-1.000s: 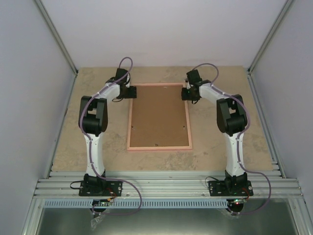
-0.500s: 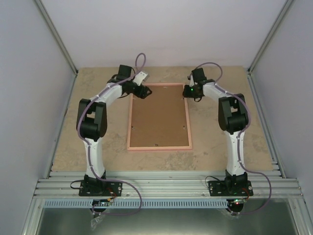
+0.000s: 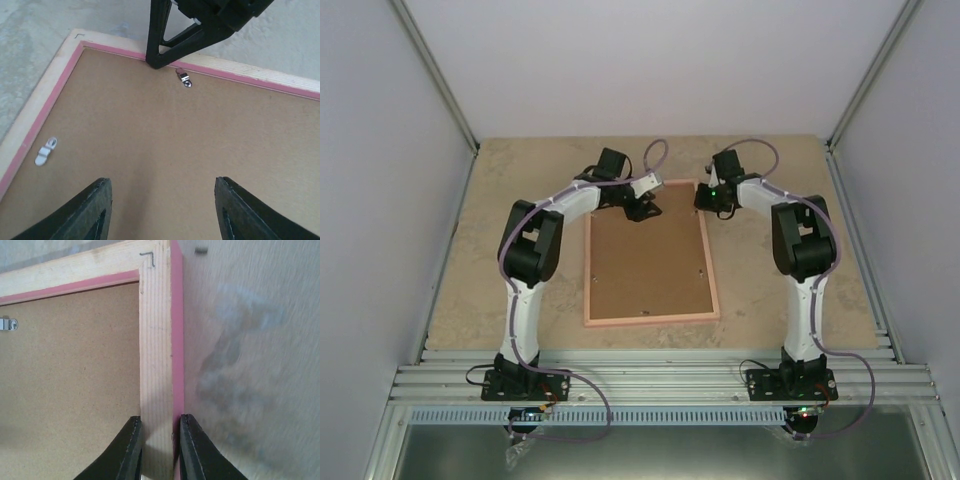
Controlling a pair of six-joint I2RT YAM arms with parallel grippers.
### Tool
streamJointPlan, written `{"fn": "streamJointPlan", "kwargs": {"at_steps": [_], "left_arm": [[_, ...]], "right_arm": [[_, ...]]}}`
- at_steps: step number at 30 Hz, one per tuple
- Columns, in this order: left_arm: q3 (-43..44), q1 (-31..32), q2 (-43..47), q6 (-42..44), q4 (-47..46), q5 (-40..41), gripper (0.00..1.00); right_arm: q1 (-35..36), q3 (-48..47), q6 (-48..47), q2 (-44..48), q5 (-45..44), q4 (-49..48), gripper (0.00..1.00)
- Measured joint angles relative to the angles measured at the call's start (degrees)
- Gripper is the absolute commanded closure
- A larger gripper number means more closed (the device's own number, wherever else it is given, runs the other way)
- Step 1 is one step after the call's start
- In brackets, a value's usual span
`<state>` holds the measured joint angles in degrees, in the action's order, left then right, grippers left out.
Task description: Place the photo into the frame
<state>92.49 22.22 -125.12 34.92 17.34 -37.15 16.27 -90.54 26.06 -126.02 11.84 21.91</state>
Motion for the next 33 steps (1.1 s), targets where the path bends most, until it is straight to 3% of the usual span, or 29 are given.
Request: {"fn": "streamJointPlan", "kwargs": {"at_steps": [2, 10, 14, 19, 26, 33], "left_arm": [[-0.07, 0.31, -0.26, 1.75, 0.52, -0.31, 0.42], [-2.36, 2.12, -0.28, 6.75, 0.74, -1.20, 0.45], [-3.65, 3.69, -0.28, 7.76, 0.42, -1.60, 0.46], [-3.89, 4.26, -0.28, 8.83, 0.15, -2.08, 0.46], [-3.87, 4.94, -0.31, 9.68, 0.20, -2.43, 0.47], [-3.87, 5.81, -0.31, 10.56, 0.24, -2.45, 0.47]], "right_arm": [[0.52, 1.99, 0.79, 1.51, 0.31, 0.44, 0.58], [-0.31, -2.43, 2.38, 0.66, 2.10, 2.86, 0.53], [-1.49, -7.87, -0.94, -2.49, 5.31, 1.97, 0.45], [-1.60, -13.29, -12.44, -8.24, 12.04, 1.86, 0.28], [-1.68, -15.10, -31.82, -10.14, 16.44, 1.88, 0.21], [-2.14, -23.45, -42.47, -14.47, 18.75, 4.31, 0.13]]}}
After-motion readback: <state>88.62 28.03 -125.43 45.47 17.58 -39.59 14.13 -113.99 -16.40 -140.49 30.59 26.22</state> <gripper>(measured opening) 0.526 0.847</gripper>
